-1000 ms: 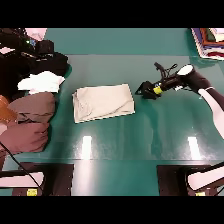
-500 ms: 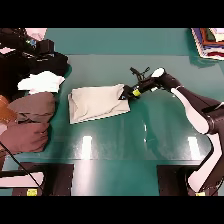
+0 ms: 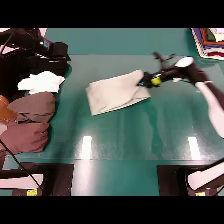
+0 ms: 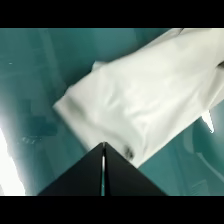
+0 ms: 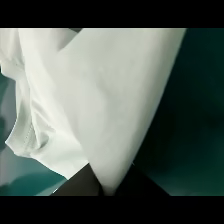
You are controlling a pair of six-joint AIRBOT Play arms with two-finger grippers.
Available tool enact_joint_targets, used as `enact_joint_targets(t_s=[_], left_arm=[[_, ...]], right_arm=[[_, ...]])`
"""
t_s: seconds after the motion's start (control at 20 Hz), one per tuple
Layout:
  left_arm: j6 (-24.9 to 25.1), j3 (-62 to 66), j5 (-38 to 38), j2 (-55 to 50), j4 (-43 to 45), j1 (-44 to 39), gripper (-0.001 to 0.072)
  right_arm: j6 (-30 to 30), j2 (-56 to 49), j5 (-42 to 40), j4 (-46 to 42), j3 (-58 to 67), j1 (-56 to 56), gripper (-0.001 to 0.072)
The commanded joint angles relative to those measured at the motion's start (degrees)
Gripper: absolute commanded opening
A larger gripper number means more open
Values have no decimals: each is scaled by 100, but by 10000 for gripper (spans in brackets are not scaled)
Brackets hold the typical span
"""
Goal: Fold the shirts.
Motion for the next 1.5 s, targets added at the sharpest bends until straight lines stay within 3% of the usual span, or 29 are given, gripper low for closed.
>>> enact_joint_targets(t_s=[0.0,0.2,0.45,0.6,0.85,0.9,0.95,1.0,1.05,1.2,1.45], left_arm=[[11,0,142,-2,11,-326,21],[-13,0,256,-2,2,-503,21],[-33,0,402,-2,-15,-551,21],[-31,0,437,-4,-15,-551,21],[-11,0,422,-2,-15,-551,21],[-9,0,420,-2,-13,-551,21],[-9,0,417,-2,-11,-551,21],[-7,0,411,-2,-11,-551,22],[-4,0,391,-2,-7,-551,22],[-7,-2,380,-4,-4,-551,22],[-11,0,498,-2,-13,-551,22]], right_arm=[[363,1231,-332,-931,-929,-1447,10],[667,2463,-511,-1622,-1832,-3668,11],[1108,3523,-1034,-1843,-3001,-5923,10],[1117,3888,-1106,-1856,-3578,-6461,10],[1110,4212,-994,-1910,-4151,-6264,12],[1106,4253,-907,-2096,-4155,-6172,58],[1106,4301,-791,-2387,-4116,-6126,297],[1106,4354,-649,-2776,-4022,-6116,589],[1110,4413,-487,-3204,-3897,-6135,690],[1115,4680,-72,-3696,-3274,-6402,689],[1110,5167,-48,-1692,-2826,-5362,679]])
